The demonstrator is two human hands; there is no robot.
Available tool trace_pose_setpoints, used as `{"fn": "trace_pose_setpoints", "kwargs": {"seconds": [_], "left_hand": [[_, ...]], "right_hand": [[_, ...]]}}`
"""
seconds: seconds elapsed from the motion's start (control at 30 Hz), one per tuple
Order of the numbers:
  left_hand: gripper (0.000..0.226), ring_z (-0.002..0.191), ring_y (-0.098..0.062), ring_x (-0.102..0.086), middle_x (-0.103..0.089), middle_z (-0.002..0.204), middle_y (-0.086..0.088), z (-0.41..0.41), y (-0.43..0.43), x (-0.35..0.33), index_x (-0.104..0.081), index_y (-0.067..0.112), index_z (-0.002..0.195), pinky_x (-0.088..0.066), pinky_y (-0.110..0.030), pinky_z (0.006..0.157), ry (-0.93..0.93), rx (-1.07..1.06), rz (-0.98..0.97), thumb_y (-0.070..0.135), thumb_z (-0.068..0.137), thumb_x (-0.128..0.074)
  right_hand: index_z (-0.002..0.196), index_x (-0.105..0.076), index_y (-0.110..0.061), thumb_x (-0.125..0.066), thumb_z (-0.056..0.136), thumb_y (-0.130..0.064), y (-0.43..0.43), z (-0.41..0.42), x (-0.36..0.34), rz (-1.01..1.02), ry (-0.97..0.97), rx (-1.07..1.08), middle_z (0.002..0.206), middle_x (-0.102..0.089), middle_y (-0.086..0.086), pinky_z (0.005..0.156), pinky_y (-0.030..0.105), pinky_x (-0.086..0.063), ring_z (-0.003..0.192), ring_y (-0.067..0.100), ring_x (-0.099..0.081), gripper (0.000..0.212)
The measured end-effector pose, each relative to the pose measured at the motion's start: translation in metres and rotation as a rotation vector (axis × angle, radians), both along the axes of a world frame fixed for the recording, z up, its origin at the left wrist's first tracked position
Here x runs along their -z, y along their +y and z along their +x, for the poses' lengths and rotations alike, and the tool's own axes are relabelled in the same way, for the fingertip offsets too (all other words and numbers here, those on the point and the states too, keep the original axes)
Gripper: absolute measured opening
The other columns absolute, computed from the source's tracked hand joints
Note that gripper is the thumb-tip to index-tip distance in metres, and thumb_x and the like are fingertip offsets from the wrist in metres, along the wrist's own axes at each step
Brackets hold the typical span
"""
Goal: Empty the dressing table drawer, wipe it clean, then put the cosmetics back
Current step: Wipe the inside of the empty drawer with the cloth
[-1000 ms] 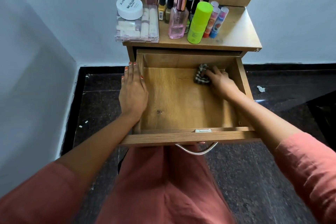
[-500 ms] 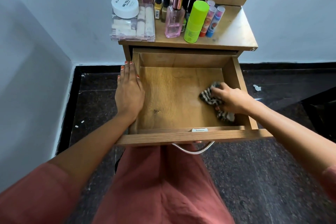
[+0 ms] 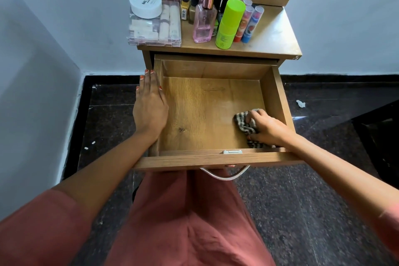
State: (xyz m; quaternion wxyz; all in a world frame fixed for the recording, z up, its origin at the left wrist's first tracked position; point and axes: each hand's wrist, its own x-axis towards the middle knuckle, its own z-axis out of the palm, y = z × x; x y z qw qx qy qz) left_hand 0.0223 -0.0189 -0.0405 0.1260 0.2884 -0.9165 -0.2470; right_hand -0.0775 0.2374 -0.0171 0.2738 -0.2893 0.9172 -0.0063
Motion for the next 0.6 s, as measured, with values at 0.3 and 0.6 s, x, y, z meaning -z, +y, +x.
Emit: {"fn": "trace_pose_setpoints", "kwargs": {"seconds": [0.3, 0.6], "left_hand": [[0.047, 0.144, -0.023, -0.012, -0.017, 0.155, -0.012, 0.001, 0.0, -0.002, -0.019, 0.004, 0.144, -0.014, -0.036, 0.119, 0.002, -0.001, -0.005, 0.015, 0.099, -0.025], [0.047, 0.144, -0.024, -0.013, -0.017, 0.154, -0.012, 0.001, 0.001, -0.001, -0.02, 0.004, 0.144, -0.016, -0.038, 0.119, 0.013, 0.004, -0.004, 0.016, 0.099, -0.024]], "right_hand": [[0.128, -0.036, -0.005, -0.062, 0.084, -0.019, -0.091, 0.047, -0.001, -0.148, -0.081, -0.122, 0.138, -0.038, 0.018, 0.094, 0.041, -0.046, 0.116, 0.036, -0.051, 0.053], [0.14, -0.021, -0.018, -0.061, 0.086, -0.023, -0.064, 0.035, 0.002, 0.131, 0.053, -0.109, 0.143, -0.03, 0.014, 0.091, 0.047, -0.044, 0.119, 0.037, -0.047, 0.067]]}}
